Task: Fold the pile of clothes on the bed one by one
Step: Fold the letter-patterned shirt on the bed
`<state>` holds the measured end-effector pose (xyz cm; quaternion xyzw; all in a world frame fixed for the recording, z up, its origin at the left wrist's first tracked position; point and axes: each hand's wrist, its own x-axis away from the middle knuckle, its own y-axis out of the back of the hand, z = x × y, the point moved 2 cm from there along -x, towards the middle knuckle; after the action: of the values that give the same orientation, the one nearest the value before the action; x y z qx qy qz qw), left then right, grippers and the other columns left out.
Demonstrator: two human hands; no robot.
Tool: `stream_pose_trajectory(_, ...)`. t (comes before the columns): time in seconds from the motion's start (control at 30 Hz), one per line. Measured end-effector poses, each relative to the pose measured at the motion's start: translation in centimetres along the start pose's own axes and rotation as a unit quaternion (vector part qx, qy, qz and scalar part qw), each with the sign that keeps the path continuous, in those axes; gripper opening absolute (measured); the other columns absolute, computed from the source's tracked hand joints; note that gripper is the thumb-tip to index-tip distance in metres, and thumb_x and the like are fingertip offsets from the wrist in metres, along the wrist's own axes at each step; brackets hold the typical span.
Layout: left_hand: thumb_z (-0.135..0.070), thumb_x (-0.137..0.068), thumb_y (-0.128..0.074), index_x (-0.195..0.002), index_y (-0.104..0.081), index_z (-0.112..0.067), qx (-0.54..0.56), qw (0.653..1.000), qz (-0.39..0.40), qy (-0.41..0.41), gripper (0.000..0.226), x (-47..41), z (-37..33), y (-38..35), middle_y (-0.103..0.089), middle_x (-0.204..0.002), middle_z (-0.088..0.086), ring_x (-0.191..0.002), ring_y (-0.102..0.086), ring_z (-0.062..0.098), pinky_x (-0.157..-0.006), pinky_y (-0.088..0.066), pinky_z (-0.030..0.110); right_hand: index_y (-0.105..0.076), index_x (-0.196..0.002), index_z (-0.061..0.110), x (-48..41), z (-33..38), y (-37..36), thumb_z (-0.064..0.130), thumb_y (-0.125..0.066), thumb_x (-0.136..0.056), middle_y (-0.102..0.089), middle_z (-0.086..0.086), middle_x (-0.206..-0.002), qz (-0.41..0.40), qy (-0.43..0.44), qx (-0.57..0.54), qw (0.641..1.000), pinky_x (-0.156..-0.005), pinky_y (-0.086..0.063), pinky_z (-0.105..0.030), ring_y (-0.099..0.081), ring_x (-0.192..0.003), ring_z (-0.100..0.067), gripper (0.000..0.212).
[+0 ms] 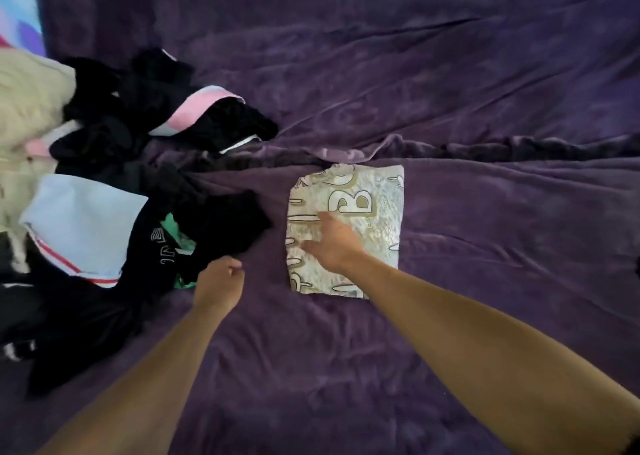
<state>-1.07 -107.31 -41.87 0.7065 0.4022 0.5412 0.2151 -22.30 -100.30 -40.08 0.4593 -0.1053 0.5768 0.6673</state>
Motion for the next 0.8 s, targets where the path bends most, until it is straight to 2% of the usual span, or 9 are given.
stream_pose_trajectory(0.1,-0.015,-0.092,-0.054,-0.116,-0.063,-0.006,-0.006,0.996,-0.058,-0.068,0.028,-0.2,-2.3,-1.0,-0.061,-0.111,0.022,-0.103,-0.058,0.04,-0.089,-0.045,0.041,-0.044,-0.14,0.02,0.8,-3.0,1.2,0.023,-0.053,-0.093,-0.05,-0.007,-0.138,-0.132,0.076,0.083,0.985,-0.097,-0.041,-0.038,-0.045,-0.127,-0.028,0.047)
stream_pose_trajectory(0.17,-0.02,-0.092,-0.055,-0.124,-0.06,-0.008,-0.038,0.981,-0.106,-0.157,0.034,0.0,-5.4,-2.5,-0.055,-0.12,0.024,-0.108,-0.052,0.042,-0.089,-0.043,0.046,-0.041,-0.142,0.023,0.9,-5.8,2.8,0.026,-0.051,-0.095,-0.041,-0.008,-0.146,-0.2,0.1,0.163,0.961,-0.099,-0.038,-0.043,-0.034,-0.135,-0.03,0.048)
stream_pose_trajectory(0.23,-0.029,-0.095,-0.051,-0.135,-0.052,-0.016,-0.075,0.961,-0.115,-0.24,0.042,0.2,-8.5,-4.8,-0.042,-0.14,0.022,-0.122,-0.044,0.041,-0.094,-0.041,0.049,-0.027,-0.149,0.027,0.3,-8.2,3.9,0.038,-0.044,-0.098,-0.02,-0.009,-0.158,-0.202,0.082,0.224,0.95,-0.105,-0.032,-0.048,-0.014,-0.146,-0.029,0.055)
stream_pose_trajectory(0.3,-0.043,-0.097,-0.039,-0.146,-0.035,-0.028,-0.129,0.947,-0.088,-0.279,0.051,-0.6,-10.6,-7.6,-0.021,-0.155,0.017,-0.137,-0.028,0.038,-0.103,-0.034,0.051,-0.016,-0.152,0.03,-1.3,-9.6,3.9,0.047,-0.037,-0.099,-0.004,-0.01,-0.162,-0.191,0.084,0.259,0.943,-0.11,-0.024,-0.051,0.0,-0.149,-0.029,0.06)
stream_pose_trajectory(0.37,-0.054,-0.096,-0.027,-0.15,-0.019,-0.033,-0.173,0.944,-0.069,-0.273,0.058,-2.3,-11.3,-10.1,-0.006,-0.159,0.014,-0.142,-0.016,0.039,-0.107,-0.028,0.054,-0.008,-0.153,0.032,-3.2,-11.0,3.0,0.056,-0.027,-0.098,0.006,-0.009,-0.162,-0.174,0.09,0.279,0.94,-0.113,-0.016,-0.055,0.008,-0.149,-0.03,0.063)
stream_pose_trajectory(0.47,-0.058,-0.094,-0.018,-0.151,-0.006,-0.034,-0.23,0.932,-0.077,-0.269,0.063,-5.0,-9.8,-13.2,0.002,-0.159,0.014,-0.144,-0.008,0.041,-0.11,-0.023,0.058,0.003,-0.152,0.037,-5.9,-14.3,0.6,0.068,-0.011,-0.093,0.017,-0.004,-0.161,-0.157,0.044,0.28,0.946,-0.114,-0.008,-0.06,0.018,-0.147,-0.028,0.068)
stream_pose_trajectory(0.57,-0.057,-0.095,-0.025,-0.151,0.0,-0.034,-0.263,0.918,-0.104,-0.279,0.066,-6.5,-8.5,-15.5,0.003,-0.159,0.015,-0.144,-0.004,0.042,-0.111,-0.02,0.058,0.01,-0.151,0.038,-7.6,-16.6,-1.5,0.071,-0.005,-0.091,0.021,-0.004,-0.16,-0.171,0.018,0.286,0.943,-0.113,-0.006,-0.062,0.02,-0.146,-0.03,0.07)
stream_pose_trajectory(0.67,-0.056,-0.095,-0.029,-0.151,-0.002,-0.035,-0.257,0.916,-0.115,-0.285,0.066,-6.8,-8.4,-16.0,0.002,-0.159,0.014,-0.144,-0.004,0.042,-0.11,-0.021,0.058,0.01,-0.151,0.038,-8.3,-16.9,-1.9,0.071,-0.008,-0.092,0.02,-0.006,-0.16,-0.179,0.027,0.284,0.942,-0.113,-0.006,-0.062,0.018,-0.146,-0.034,0.07)
stream_pose_trajectory(0.8,-0.046,-0.096,-0.037,-0.15,-0.017,-0.034,-0.19,0.939,-0.129,-0.256,0.059,-4.4,-8.0,-14.9,-0.009,-0.159,0.016,-0.14,-0.021,0.04,-0.103,-0.034,0.055,0.0,-0.152,0.04,-6.2,-16.3,-1.8,0.066,-0.024,-0.094,0.011,-0.009,-0.161,-0.21,-0.001,0.203,0.956,-0.112,-0.021,-0.056,-0.003,-0.146,-0.04,0.067)
